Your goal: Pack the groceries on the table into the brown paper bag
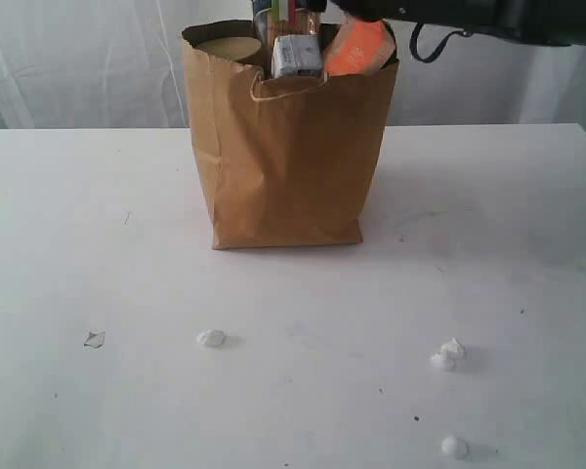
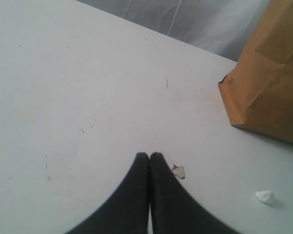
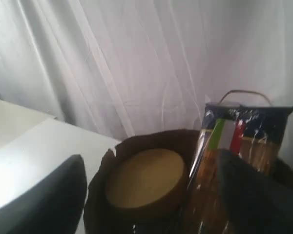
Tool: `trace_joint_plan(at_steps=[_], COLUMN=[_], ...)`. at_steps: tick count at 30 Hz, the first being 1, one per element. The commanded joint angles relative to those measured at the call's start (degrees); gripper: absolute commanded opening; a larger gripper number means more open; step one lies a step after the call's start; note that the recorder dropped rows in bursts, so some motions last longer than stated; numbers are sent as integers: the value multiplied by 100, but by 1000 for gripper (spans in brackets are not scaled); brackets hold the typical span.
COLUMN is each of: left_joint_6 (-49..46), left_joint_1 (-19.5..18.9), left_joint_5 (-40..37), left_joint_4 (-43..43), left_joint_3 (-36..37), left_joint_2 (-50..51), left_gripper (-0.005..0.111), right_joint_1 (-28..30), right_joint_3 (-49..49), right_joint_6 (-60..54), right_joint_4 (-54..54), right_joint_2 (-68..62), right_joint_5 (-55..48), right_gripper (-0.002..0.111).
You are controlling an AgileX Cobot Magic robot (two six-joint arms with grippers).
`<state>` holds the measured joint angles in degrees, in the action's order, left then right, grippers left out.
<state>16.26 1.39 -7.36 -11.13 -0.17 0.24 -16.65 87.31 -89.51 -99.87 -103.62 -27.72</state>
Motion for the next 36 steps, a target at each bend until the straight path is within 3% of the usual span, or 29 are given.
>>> trace_joint_plan(at_steps=[1, 4, 8, 11, 16, 20, 24, 31, 36], left_joint_6=[31, 31, 31, 31, 31, 31, 31, 31, 31], left_joint_1=[-9, -9, -9, -9, -9, -9, -9, -9, -9], left_joint_5=[-3, -3, -3, -3, -3, -3, -3, -3, -3], left_joint_4=[-55, -55, -55, -55, -55, -55, -55, -55, -55], left_joint_3=[17, 17, 17, 17, 17, 17, 17, 17, 17], left_joint_2=[-24, -24, -24, -24, -24, -24, -24, -24, -24], left_gripper=[0, 0, 0, 0, 0, 0, 0, 0, 0], right_joint_1=[16, 16, 16, 16, 16, 16, 16, 16, 5], right_joint_3=[-3, -155, -333, -523, -989, -1463, -1825, -2559, -3103], right_joint_6=[152, 657, 601, 562, 446, -701, -3275, -3337, -3277], right_joint_4=[241, 861, 901, 1130, 1117, 758, -8, -8, -8], right_joint_2=[492, 646, 838, 997, 1225, 1428, 1642, 1755, 2242], right_joint_5=[921, 1611, 2111, 2511, 4167, 5273, 6040, 8228, 8118], right_gripper=[66, 62, 50, 33, 2, 0, 0, 0, 0])
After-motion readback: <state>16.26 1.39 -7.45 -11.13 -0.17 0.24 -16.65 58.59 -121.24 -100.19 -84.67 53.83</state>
